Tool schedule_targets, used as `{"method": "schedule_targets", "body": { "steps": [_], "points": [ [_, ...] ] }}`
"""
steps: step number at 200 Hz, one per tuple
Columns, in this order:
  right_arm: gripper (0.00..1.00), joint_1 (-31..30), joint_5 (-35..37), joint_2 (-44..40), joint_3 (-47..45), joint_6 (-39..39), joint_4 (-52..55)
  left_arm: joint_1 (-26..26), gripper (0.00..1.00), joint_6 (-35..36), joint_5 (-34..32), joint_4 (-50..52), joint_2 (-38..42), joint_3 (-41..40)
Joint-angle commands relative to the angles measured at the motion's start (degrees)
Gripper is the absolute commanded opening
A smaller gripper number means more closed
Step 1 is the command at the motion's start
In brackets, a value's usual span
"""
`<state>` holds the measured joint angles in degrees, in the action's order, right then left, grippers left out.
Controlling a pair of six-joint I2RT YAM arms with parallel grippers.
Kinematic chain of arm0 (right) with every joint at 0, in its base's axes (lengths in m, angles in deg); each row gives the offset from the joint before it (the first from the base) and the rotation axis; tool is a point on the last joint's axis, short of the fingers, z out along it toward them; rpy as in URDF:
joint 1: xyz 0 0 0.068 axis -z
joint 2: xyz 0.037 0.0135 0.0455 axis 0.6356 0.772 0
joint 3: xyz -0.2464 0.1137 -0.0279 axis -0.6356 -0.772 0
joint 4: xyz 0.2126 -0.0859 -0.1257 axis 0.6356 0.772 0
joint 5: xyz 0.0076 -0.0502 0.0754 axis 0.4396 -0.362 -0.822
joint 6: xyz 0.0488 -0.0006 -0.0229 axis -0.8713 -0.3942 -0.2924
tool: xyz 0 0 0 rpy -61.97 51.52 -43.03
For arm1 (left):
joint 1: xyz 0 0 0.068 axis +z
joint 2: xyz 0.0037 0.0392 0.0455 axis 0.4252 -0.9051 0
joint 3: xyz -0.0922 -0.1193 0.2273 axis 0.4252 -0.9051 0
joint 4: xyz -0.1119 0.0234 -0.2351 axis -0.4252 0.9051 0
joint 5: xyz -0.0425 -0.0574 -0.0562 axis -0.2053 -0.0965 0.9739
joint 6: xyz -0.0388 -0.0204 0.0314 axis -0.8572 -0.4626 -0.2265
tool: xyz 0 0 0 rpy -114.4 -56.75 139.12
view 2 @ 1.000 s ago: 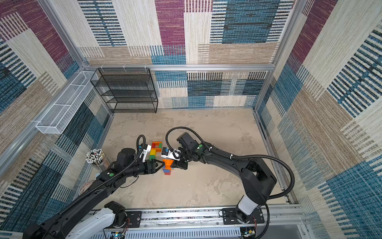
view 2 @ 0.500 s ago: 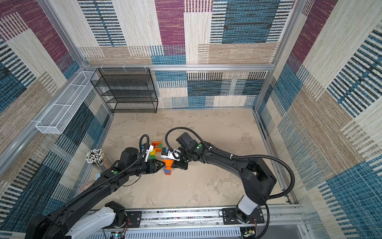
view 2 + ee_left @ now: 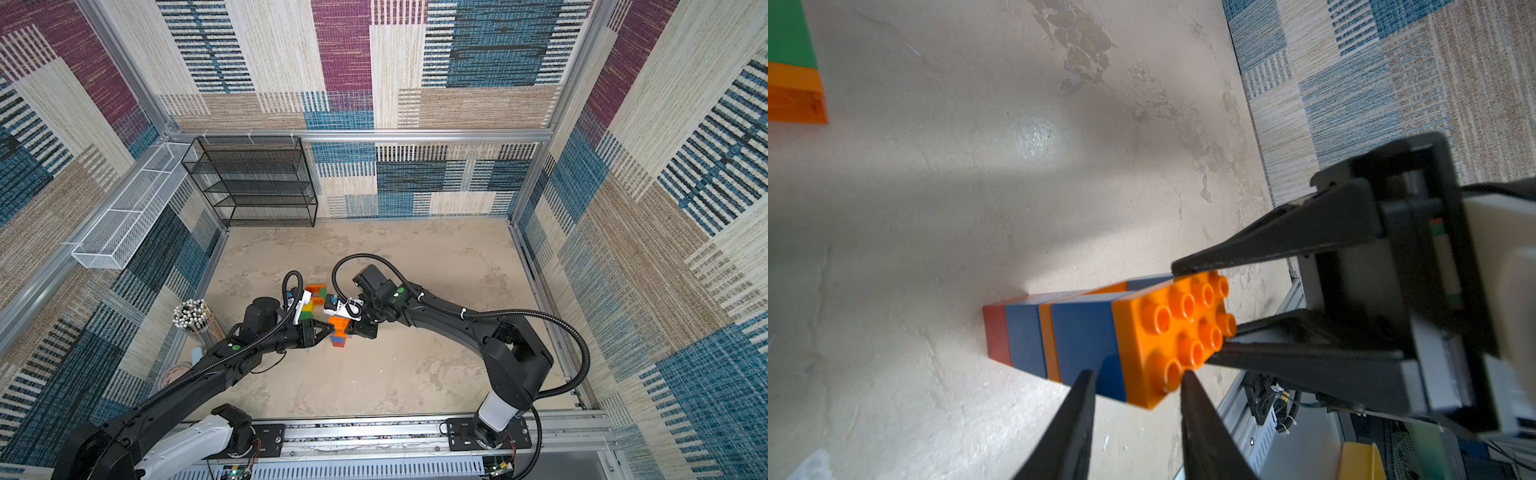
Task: Assemble the letter p with lego
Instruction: Assemble the lego brick with the lego brick.
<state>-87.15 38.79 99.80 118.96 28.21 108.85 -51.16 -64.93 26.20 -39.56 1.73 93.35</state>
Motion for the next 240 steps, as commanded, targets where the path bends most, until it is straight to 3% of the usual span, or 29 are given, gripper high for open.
{"method": "schedule_targets", "body": {
  "steps": [1, 58, 111, 131, 171, 240],
  "points": [
    [0.22, -0.5, -2.3, 0.1, 0.5, -0.5, 1.2, 0.0, 0.34, 1.1, -3.8, 5.5, -0.4, -1.2],
    [0.23, -0.5, -1.4, 0.7, 1.1, -1.0, 1.4, -0.1, 0.31, 1.1, -3.7, 5.3, 0.3, -1.6],
    [0.23, -0.5, -1.0, 0.2, 0.9, -1.1, 1.7, -0.1, 0.59, -2.7, -3.5, 5.6, 9.5, 0.5],
    [0.23, -0.5, -1.2, 0.2, 0.9, -1.1, 1.6, 0.0, 0.62, -3.1, -4.2, 5.7, 8.0, 1.7],
    [0.23, -0.5, -1.6, -0.3, 0.5, -1.1, 1.2, 0.1, 0.58, -5.8, -5.9, 1.0, 2.8, 2.4],
    [0.23, -0.5, -1.4, 0.0, 0.5, -1.0, 1.3, 0.1, 0.37, -6.4, -4.4, -2.8, -2.1, 0.7]
  ]
}}
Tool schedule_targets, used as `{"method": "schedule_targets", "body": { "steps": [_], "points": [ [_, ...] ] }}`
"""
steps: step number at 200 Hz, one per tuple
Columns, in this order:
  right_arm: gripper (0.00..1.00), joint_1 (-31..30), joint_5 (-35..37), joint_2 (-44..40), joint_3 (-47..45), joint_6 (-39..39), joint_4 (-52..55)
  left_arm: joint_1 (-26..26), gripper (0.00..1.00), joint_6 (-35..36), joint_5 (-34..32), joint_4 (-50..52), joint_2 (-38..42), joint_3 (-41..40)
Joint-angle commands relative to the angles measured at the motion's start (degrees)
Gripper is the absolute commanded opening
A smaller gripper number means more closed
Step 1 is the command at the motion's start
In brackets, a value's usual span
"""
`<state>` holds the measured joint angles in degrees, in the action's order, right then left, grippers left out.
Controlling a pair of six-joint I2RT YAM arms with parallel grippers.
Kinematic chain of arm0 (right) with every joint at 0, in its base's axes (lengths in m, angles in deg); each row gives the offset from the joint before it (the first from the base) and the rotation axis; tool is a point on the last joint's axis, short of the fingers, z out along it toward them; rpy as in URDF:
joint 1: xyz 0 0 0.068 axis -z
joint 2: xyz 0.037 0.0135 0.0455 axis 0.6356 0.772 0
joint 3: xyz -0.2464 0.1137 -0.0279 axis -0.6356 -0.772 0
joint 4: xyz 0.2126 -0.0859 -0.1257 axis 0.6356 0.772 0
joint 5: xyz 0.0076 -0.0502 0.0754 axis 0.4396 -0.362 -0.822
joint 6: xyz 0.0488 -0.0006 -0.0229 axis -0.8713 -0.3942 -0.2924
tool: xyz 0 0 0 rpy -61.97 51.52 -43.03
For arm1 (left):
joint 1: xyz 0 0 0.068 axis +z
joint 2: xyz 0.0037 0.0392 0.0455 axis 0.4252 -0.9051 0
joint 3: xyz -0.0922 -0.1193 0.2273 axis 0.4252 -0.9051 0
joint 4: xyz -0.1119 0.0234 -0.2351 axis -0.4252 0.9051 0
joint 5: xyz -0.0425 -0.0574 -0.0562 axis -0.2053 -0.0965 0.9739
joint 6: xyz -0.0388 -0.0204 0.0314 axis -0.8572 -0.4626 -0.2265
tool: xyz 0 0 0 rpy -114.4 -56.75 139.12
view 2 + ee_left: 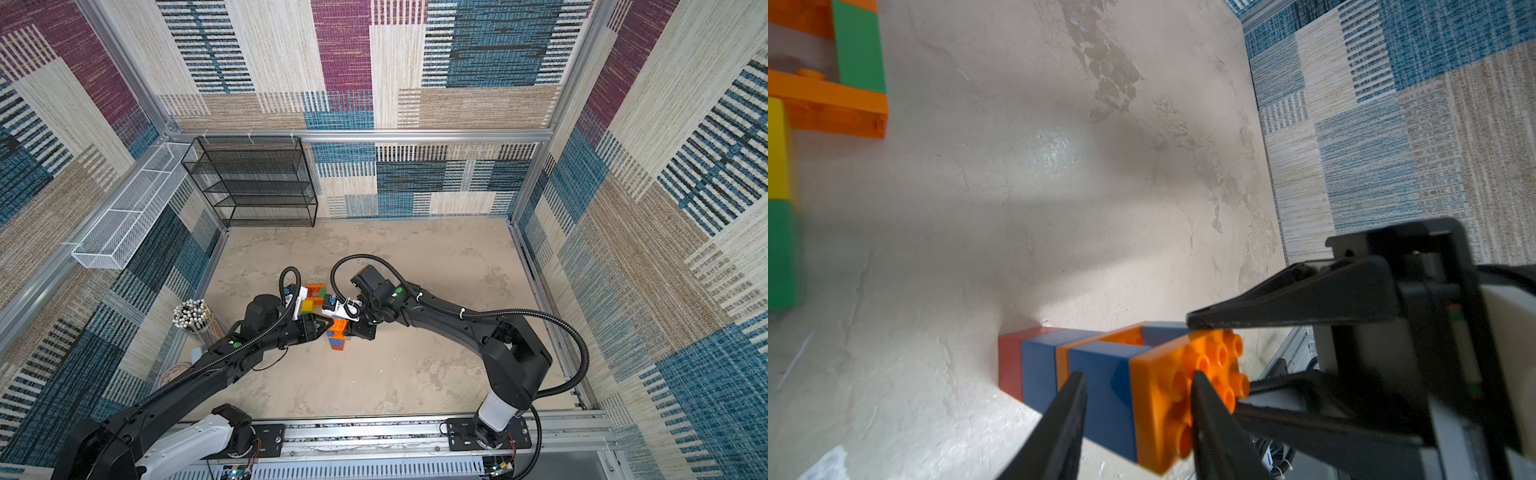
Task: Assemble the letter p with lego
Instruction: Assemble the lego brick with the lego brick.
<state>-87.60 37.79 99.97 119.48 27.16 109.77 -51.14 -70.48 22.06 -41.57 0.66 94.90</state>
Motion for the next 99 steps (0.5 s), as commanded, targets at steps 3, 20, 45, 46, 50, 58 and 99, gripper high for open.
{"method": "schedule_targets", "body": {
  "steps": [3, 20, 45, 46, 50, 58, 99],
  "points": [
    [0.23, 0.0, -0.4, -0.2, 0.1, 0.1, 0.5, 0.1, 0.36, -0.8, -0.2, -0.8, -1.1, -1.1],
    [0.24, -0.1, -0.1, 0.0, 0.2, -0.1, 0.5, 0.0, 0.31, -0.5, -0.1, -0.6, -1.4, -2.5],
    [0.25, 0.0, 0.5, 0.4, 0.6, -0.5, 0.7, -0.1, 0.26, -0.2, 0.2, -0.4, -1.4, -4.7],
    [0.25, -0.1, 0.5, 0.4, 0.6, -0.5, 0.7, -0.1, 0.26, -0.2, 0.2, -0.3, -1.4, -4.9],
    [0.26, -0.1, 0.6, 0.5, 0.7, -0.5, 0.7, -0.1, 0.25, -0.1, 0.3, -0.4, -1.4, -5.3],
    [0.26, 0.0, 0.6, 0.6, 0.8, -0.6, 0.8, -0.1, 0.25, -0.2, 0.3, -0.6, -1.4, -6.0],
    [0.29, -0.1, 1.3, 1.2, 0.9, -1.0, 0.9, -0.4, 0.25, 0.3, 0.3, -0.4, -1.3, -6.4]
  ]
}}
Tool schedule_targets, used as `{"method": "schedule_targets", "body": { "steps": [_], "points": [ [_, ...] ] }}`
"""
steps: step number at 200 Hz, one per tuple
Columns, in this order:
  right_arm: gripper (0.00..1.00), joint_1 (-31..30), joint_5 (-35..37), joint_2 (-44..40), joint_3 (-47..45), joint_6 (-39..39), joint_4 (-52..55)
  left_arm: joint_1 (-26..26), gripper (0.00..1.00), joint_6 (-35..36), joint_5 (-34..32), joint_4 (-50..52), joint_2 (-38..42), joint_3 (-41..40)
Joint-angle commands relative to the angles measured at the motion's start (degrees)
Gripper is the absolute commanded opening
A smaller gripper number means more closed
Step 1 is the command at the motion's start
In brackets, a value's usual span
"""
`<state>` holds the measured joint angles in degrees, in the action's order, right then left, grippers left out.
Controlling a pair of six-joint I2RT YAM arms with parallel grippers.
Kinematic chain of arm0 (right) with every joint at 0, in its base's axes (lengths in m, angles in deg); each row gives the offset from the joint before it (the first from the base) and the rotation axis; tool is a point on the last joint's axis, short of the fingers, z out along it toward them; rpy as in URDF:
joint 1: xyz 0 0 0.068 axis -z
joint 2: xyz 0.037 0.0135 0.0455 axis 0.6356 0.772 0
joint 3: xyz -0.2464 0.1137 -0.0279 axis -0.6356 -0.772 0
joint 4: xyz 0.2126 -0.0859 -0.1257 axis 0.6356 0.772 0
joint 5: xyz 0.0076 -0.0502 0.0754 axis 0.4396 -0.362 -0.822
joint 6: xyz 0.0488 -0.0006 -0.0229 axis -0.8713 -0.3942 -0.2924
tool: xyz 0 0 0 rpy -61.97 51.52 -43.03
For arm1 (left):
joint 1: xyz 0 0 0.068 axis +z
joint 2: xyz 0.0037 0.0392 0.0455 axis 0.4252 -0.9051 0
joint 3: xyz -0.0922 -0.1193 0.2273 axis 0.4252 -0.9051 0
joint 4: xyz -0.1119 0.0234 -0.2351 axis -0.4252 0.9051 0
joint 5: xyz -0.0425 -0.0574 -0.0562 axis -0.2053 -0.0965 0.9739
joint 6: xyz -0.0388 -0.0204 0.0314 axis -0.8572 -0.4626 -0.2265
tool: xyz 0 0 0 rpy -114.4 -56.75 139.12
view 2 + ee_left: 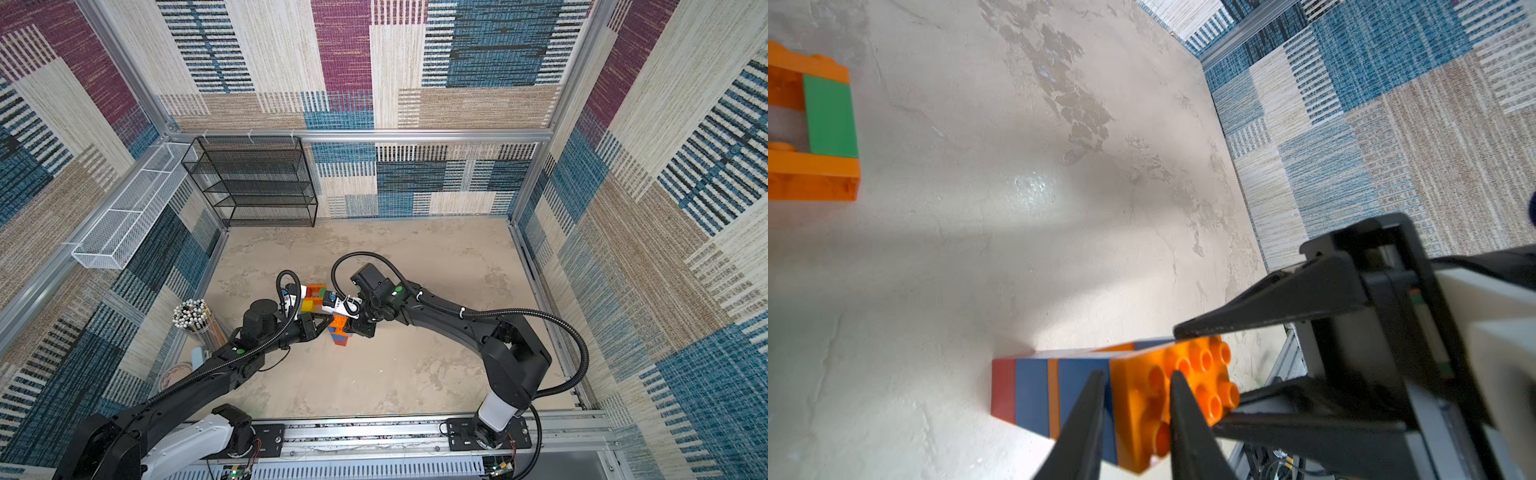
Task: Assemble the letter p with lego
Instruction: Assemble the lego brick with the lego brick, then adjust the lego brick at the center of the board.
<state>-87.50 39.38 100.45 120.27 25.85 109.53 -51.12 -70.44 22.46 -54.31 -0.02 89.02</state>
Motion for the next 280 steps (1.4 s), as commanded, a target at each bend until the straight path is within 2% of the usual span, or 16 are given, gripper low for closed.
{"method": "schedule_targets", "body": {
  "steps": [1, 16, 28, 53, 73, 96, 117, 148, 163, 186, 205, 248, 280],
  "points": [
    [0.29, -0.2, -0.2, 0.7, 0.2, 0.3, 1.2, -0.4, 0.25, 0.2, -0.1, 12.4, -0.7, -0.5],
    [0.28, -0.2, -0.2, 0.7, -0.1, 0.1, 1.0, -0.4, 0.29, 0.7, 0.0, 13.0, -0.6, 0.5],
    [0.28, -0.1, -0.2, 0.3, -0.5, -0.2, 0.7, -0.4, 0.36, 1.4, 0.0, 14.1, 0.0, 1.4],
    [0.27, -0.1, -0.3, -0.7, -1.8, -0.9, 0.1, -0.3, 0.60, 2.3, -2.1, 17.1, 4.8, 3.1],
    [0.27, -0.1, -0.5, -1.3, -2.2, -1.7, -0.2, -0.2, 0.75, 3.2, -4.2, 16.9, 9.3, 3.0],
    [0.27, 0.0, -0.8, -2.1, -2.4, -2.9, -0.4, -0.2, 0.82, 5.4, -5.6, 16.6, 12.3, 2.1],
    [0.27, 0.2, -1.7, -3.0, -2.9, -4.4, -0.8, -0.2, 0.82, 7.8, -6.5, 13.5, 14.2, -0.8],
    [0.26, 1.1, -3.7, -4.3, -3.6, -6.8, -1.0, -1.4, 0.75, 12.0, -7.4, 3.0, 15.3, -7.4],
    [0.26, 2.0, -5.2, -4.5, -3.6, -7.8, -1.0, -4.1, 0.71, 15.0, -8.6, -4.0, 15.4, -10.7],
    [0.25, 4.1, -6.8, -4.1, -3.7, -9.2, -0.5, -10.3, 0.68, 20.7, -11.1, -9.2, 15.2, -12.4],
    [0.25, 5.2, -7.7, -3.9, -3.6, -9.8, -0.1, -13.4, 0.67, 24.3, -14.0, -9.9, 14.7, -12.8],
    [0.25, 6.2, -11.0, -5.8, -2.9, -11.6, 0.2, -15.9, 0.65, 28.1, -21.4, -10.5, 9.7, -11.9],
    [0.25, 6.3, -11.3, -7.1, -2.4, -13.8, 0.2, -17.6, 0.65, 30.3, -23.5, -14.5, 4.0, -10.8]
  ]
}}
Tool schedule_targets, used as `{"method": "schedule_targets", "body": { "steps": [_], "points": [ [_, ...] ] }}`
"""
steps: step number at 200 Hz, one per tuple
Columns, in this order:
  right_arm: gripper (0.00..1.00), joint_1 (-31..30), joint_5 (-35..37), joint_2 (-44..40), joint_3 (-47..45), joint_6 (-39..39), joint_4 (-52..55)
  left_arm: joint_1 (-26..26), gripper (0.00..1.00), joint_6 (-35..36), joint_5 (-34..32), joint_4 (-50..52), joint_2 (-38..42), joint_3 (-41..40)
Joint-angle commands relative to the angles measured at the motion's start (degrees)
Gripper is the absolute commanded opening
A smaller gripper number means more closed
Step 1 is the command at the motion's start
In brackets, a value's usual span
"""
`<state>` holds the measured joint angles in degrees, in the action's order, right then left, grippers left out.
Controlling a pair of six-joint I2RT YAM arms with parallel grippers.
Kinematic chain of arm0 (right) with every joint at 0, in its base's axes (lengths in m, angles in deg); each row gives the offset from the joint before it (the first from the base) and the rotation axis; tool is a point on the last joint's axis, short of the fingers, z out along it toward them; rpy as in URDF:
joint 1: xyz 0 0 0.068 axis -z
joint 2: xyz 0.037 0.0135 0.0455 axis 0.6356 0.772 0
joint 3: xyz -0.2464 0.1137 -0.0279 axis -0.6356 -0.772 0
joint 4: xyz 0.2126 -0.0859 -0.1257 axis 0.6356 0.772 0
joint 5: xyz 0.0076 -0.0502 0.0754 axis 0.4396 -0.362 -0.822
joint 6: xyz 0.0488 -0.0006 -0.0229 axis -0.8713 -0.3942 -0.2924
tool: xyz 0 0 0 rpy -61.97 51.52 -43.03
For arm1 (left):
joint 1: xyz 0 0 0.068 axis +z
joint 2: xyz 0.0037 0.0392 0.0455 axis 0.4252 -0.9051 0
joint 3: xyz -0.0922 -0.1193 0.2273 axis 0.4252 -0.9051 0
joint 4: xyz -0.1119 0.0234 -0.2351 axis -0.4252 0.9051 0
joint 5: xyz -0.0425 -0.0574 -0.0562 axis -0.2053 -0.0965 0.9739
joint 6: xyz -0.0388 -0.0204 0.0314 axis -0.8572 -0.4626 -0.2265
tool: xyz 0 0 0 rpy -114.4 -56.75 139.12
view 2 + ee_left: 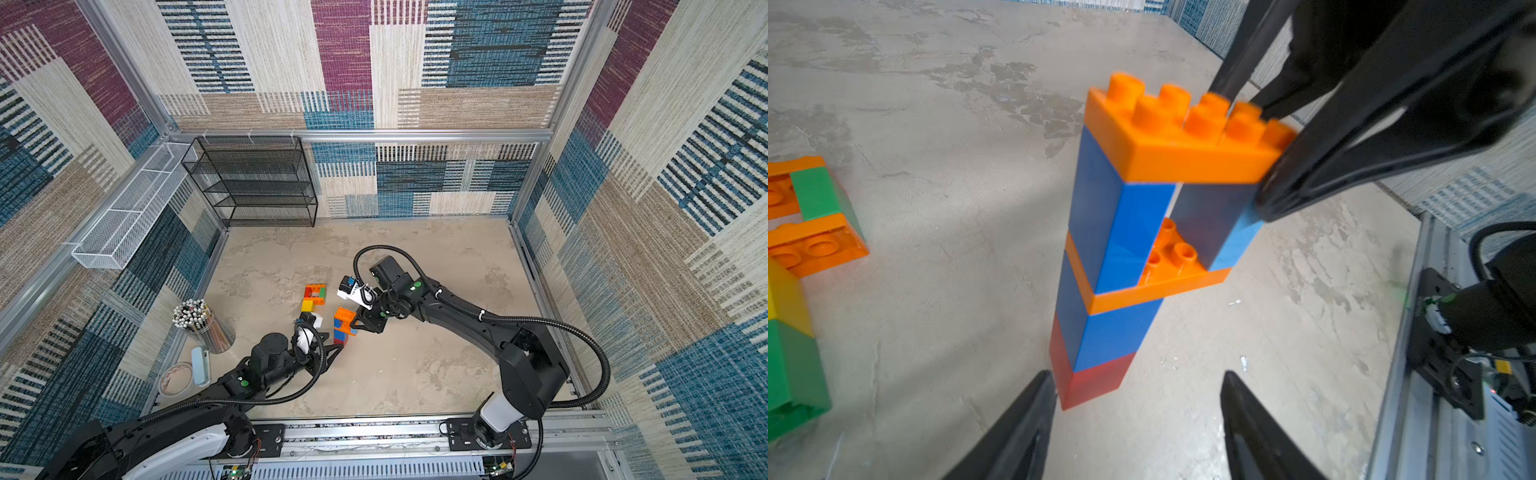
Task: Assemble the letter p with lego
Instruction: Adjust the lego brick at the center of the board.
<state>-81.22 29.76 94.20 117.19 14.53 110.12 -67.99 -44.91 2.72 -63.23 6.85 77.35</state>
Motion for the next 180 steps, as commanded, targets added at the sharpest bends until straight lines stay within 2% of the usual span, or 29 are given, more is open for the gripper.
{"method": "schedule_targets", "body": {
  "steps": [1, 28, 108, 139, 180],
  "points": [
    [0.25, 0.0, -1.7, -0.9, 0.8, -2.5, -0.4, -0.8, 0.65, 4.8, -3.9, -5.7, -3.0, 0.9],
    [0.25, 0.0, -1.9, -0.5, 0.9, -4.0, -0.3, -1.3, 0.65, 5.3, -5.5, -8.6, -5.1, 0.9],
    [0.24, 0.1, -2.1, 1.4, 3.8, -8.5, 0.5, -2.3, 0.55, 6.6, -8.0, -10.3, -7.1, 0.9],
    [0.23, 0.1, -1.5, 1.8, 4.4, -9.7, 1.1, -2.5, 0.47, 6.9, -9.1, -10.0, -7.7, 1.5],
    [0.23, 0.2, -1.6, 2.4, 4.9, -10.7, 1.5, -2.7, 0.46, 6.6, -9.8, -10.7, -9.2, 2.0]
  ]
}}
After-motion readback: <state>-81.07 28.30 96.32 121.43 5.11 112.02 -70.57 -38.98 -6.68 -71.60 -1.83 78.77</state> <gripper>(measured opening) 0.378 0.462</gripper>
